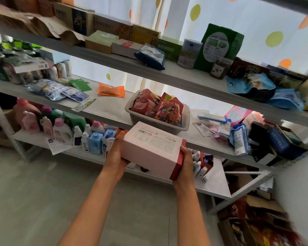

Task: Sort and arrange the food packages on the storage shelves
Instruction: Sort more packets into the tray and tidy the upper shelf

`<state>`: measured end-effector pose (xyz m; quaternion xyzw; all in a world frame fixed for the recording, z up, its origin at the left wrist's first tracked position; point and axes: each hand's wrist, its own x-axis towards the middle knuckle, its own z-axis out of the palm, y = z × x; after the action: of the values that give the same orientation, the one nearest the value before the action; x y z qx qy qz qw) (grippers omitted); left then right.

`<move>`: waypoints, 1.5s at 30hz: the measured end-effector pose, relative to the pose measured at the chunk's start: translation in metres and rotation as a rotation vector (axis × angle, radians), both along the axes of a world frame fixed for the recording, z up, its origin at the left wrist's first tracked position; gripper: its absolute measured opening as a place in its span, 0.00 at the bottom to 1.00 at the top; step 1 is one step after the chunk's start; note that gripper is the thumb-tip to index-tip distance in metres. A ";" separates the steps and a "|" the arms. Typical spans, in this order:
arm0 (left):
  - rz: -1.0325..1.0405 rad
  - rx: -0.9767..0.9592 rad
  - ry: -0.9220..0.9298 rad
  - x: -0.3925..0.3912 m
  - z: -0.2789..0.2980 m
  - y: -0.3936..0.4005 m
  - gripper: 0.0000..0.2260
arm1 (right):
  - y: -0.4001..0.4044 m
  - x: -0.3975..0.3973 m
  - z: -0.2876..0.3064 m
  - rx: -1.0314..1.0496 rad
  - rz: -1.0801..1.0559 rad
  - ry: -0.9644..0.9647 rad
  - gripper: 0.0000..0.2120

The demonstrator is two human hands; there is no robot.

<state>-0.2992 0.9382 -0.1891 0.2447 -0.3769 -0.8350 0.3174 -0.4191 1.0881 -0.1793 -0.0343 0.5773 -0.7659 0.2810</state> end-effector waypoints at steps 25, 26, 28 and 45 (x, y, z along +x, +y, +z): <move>-0.227 0.011 -0.051 -0.028 -0.039 -0.149 0.32 | -0.128 -0.050 -0.019 0.223 -0.256 0.090 0.17; -0.239 0.019 -0.087 -0.030 -0.041 -0.160 0.39 | -0.133 -0.058 -0.015 0.206 -0.223 0.090 0.16; -0.239 0.032 -0.170 -0.035 -0.043 -0.178 0.49 | -0.144 -0.074 -0.011 0.182 -0.129 0.069 0.14; 0.061 -0.194 -0.584 -0.178 -0.026 -0.192 0.67 | -0.268 -0.158 -0.030 0.045 0.100 0.008 0.37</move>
<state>-0.4771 0.7463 -0.2152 0.4543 -0.5227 -0.6795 0.2424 -0.5773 0.8204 -0.2093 -0.0600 0.5930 -0.7376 0.3173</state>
